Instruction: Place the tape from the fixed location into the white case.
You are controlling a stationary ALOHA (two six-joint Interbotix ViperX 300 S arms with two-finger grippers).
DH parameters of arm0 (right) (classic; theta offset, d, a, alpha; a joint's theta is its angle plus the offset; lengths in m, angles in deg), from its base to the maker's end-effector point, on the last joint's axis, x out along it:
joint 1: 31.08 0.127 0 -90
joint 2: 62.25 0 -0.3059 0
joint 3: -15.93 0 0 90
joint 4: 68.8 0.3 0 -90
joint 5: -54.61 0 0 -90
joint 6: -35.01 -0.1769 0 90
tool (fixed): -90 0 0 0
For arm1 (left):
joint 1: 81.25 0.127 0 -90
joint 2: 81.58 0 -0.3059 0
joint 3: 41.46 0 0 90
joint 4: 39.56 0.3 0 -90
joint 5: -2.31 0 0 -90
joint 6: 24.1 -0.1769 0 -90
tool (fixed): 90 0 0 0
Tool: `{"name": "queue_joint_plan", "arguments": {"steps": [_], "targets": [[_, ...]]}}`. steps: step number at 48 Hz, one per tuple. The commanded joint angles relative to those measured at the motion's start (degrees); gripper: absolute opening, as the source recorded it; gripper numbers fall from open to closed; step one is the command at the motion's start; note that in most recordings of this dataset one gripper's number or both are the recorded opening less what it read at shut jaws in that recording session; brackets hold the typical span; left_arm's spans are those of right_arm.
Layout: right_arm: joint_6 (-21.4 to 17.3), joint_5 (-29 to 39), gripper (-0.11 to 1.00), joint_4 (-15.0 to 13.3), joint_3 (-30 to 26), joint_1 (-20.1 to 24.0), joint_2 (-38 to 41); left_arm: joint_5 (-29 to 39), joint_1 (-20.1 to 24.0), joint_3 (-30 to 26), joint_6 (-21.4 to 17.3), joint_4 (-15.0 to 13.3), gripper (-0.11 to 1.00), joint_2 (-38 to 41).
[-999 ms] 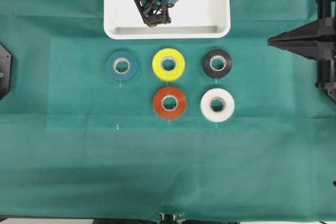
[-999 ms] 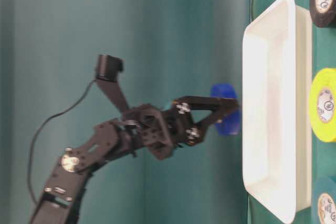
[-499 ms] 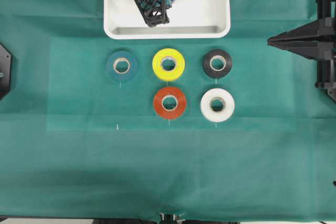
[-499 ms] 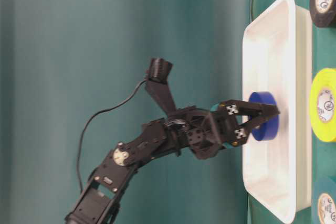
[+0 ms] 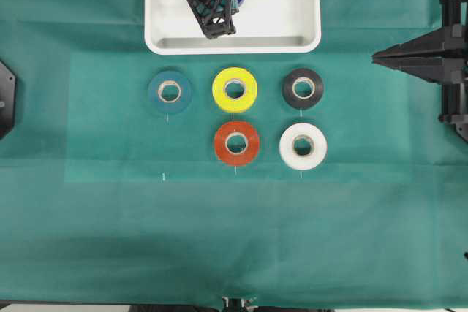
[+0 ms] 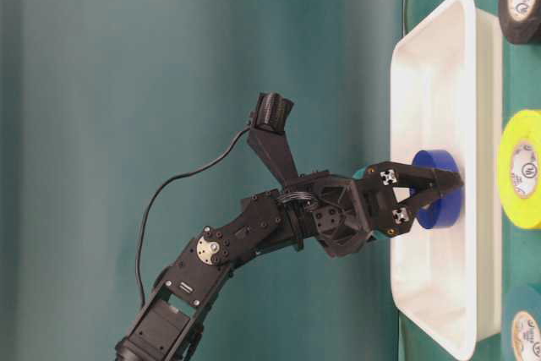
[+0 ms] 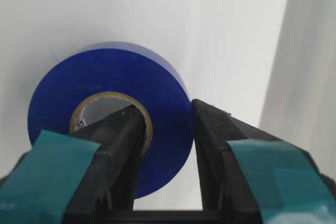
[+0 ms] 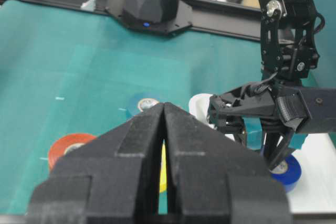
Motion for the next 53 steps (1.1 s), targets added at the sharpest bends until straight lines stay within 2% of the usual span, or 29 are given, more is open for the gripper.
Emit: {"name": "queue_joint_plan", "arguments": {"steps": [1, 4, 6, 14, 18, 24, 35, 53], "targets": [[0.09, -0.26, 0.01, -0.09, -1.41, -0.09, 0.35, -0.26, 0.18, -0.79, 0.0, -0.09, 0.25, -1.32], [0.09, -0.35, 0.01, -0.09, -1.41, -0.09, 0.35, -0.26, 0.18, -0.79, 0.0, -0.09, 0.25, -1.32], [0.09, -0.44, 0.0, -0.09, -1.41, -0.09, 0.35, -0.26, 0.18, -0.79, 0.0, -0.09, 0.31, -1.32], [0.09, -0.44, 0.01, -0.09, -1.41, -0.09, 0.35, -0.26, 0.18, -0.88, -0.18, -0.09, 0.81, -1.58], [0.09, -0.44, 0.01, -0.18, -1.41, -0.09, 0.35, -0.26, 0.18, -0.88, -0.18, -0.09, 0.96, -1.76], [0.09, -0.44, 0.01, -0.09, -1.41, 0.0, 0.35, -0.18, 0.18, -0.88, -0.18, -0.09, 0.89, -2.29], [0.09, -0.35, 0.01, -0.09, -1.49, -0.09, 0.35, 3.34, 0.0, -1.23, -0.09, -0.09, 0.9, -4.57], [0.09, -0.35, 0.01, -0.09, -1.49, -0.09, 0.35, 8.88, -0.79, -1.67, -0.09, -0.09, 0.9, -12.57]]}}
